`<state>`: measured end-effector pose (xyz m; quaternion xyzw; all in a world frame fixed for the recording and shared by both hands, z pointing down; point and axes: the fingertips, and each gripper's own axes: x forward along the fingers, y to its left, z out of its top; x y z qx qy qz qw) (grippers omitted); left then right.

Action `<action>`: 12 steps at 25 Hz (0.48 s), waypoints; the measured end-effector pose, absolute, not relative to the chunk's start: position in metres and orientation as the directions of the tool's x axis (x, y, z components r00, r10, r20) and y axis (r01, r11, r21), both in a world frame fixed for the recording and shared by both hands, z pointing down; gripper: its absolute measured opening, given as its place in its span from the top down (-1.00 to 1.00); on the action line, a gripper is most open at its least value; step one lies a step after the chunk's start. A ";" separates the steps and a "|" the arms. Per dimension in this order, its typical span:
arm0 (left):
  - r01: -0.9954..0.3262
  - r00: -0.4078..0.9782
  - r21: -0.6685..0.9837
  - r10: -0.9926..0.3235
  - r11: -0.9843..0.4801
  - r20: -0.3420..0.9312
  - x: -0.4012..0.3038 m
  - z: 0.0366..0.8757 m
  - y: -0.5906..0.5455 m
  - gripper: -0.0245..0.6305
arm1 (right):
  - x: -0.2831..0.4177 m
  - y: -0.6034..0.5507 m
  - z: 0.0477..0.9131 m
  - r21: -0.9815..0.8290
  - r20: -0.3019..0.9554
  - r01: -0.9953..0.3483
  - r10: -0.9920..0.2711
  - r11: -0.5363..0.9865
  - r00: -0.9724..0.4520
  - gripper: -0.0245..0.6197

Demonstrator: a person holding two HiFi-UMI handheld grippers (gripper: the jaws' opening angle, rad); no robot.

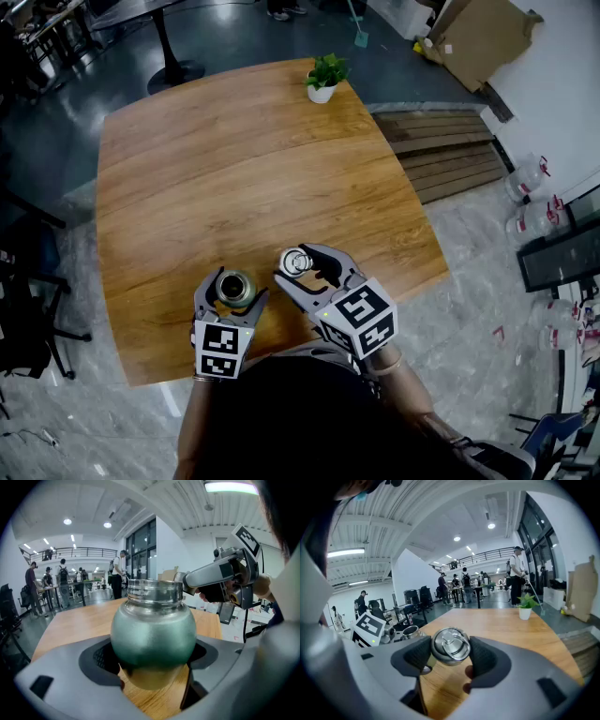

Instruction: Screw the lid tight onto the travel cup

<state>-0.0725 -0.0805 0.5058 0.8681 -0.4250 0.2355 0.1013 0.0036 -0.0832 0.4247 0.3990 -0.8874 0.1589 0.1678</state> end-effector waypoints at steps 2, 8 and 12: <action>-0.773 0.528 -0.051 -0.685 -0.633 0.502 -0.069 0.502 -0.083 -0.28 | 0.004 -0.084 0.420 -0.143 0.420 -0.759 -0.655 0.635 -0.628 0.10; -0.736 0.536 -0.102 -0.669 -0.669 0.515 -0.057 0.493 -0.087 -0.28 | 0.004 -0.085 0.411 -0.135 0.408 -0.757 -0.660 0.639 -0.630 0.10; -0.728 0.544 -0.096 -0.658 -0.678 0.521 -0.052 0.494 -0.085 -0.28 | 0.004 -0.082 0.403 -0.146 0.385 -0.749 -0.661 0.646 -0.644 0.10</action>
